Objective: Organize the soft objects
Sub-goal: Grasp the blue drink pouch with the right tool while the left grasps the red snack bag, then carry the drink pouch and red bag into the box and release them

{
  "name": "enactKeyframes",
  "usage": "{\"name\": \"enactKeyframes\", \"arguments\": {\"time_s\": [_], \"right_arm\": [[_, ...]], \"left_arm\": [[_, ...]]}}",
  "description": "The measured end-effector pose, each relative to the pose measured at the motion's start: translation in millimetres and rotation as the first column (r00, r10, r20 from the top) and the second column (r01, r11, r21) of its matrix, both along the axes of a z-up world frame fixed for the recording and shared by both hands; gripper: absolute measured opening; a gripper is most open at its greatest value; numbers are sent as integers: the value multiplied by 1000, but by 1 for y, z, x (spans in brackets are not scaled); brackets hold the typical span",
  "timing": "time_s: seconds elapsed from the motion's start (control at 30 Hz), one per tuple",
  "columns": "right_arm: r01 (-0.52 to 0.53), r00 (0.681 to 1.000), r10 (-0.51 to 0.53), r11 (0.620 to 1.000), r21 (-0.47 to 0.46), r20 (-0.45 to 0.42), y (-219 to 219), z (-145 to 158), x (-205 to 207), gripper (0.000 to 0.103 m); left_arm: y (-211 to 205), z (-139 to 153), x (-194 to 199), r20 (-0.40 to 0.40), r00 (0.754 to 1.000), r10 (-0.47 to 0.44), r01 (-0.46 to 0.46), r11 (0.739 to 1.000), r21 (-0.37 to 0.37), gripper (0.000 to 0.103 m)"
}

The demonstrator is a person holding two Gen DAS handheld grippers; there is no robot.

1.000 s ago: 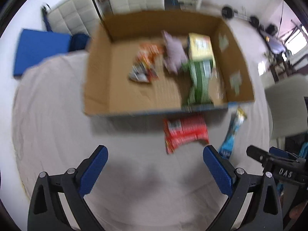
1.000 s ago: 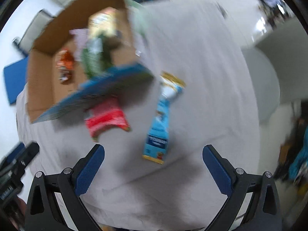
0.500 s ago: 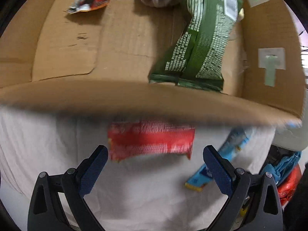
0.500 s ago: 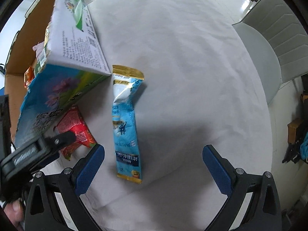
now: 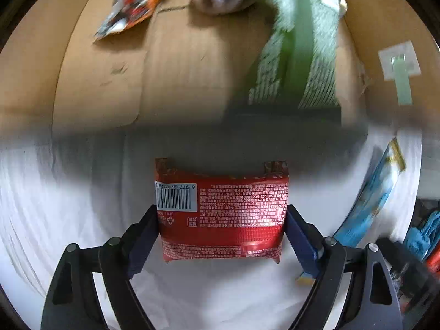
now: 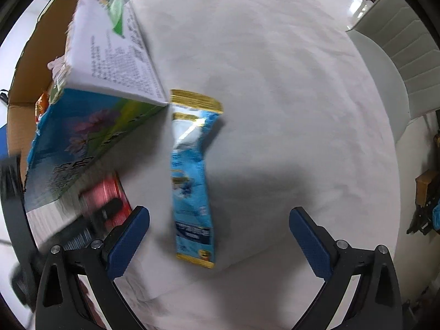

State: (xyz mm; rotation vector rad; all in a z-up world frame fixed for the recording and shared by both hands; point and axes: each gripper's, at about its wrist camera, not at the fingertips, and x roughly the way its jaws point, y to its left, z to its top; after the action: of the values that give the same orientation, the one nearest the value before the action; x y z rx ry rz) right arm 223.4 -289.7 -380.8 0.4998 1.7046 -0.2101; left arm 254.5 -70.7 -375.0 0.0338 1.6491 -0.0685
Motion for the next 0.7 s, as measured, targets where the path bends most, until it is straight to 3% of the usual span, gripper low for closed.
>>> {"name": "enactKeyframes", "arguments": {"time_s": [0.07, 0.13, 0.2, 0.27, 0.33, 0.57, 0.7], "right_arm": [[-7, 1000, 7, 1000, 11, -2, 8, -3, 7, 100], [-15, 1000, 16, 1000, 22, -14, 16, -9, 13, 90], [-22, 999, 24, 999, 33, -42, 22, -20, 17, 72], [-23, 997, 26, 999, 34, -69, 27, -31, 17, 61], [-44, 998, 44, 999, -9, -53, 32, -29, 19, 30], [-177, 977, 172, 984, -32, -128, 55, -27, 7, 26], [-235, 962, 230, 972, -21, -146, 67, -27, -3, 28]], "left_arm": [[16, 1, -16, -7, 1000, -5, 5, 1000, 17, 87], [32, 2, -30, -14, 1000, -2, 2, 999, 33, 87], [50, 3, -43, -24, 1000, 11, -10, 999, 41, 87], [62, 2, -50, -35, 999, 41, -40, 999, 22, 88], [65, 0, -46, -48, 997, 62, -62, 998, 1, 89], [56, -7, -32, -80, 995, 64, -64, 998, 7, 90], [52, -26, -44, -87, 995, 50, -49, 999, 15, 91]]}}
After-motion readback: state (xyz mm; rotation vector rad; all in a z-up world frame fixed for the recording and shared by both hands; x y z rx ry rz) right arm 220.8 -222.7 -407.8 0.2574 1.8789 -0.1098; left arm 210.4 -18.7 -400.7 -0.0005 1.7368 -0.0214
